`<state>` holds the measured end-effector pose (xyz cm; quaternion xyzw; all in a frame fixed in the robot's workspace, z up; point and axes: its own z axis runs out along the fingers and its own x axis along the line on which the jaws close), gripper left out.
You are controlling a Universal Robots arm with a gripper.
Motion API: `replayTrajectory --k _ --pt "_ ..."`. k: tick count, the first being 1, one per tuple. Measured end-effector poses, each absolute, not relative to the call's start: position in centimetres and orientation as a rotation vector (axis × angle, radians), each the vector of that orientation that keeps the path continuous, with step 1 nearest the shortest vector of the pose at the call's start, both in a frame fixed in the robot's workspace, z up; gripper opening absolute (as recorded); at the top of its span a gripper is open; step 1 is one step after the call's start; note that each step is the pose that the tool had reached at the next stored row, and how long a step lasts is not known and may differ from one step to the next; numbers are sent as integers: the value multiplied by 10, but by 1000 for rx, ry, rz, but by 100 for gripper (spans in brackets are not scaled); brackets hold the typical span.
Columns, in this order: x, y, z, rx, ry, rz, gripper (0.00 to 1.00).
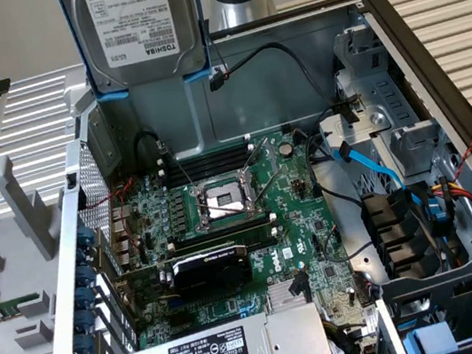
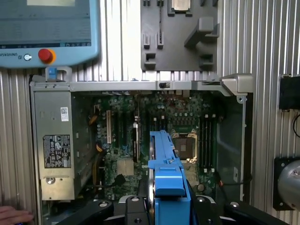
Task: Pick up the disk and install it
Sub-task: 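Pick up the disk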
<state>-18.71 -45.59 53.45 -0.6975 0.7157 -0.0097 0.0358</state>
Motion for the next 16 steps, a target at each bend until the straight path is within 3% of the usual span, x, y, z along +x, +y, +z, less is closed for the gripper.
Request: replayTrajectory --k 16 --pt "-152 -506 529 -2145 2201 -15 37"
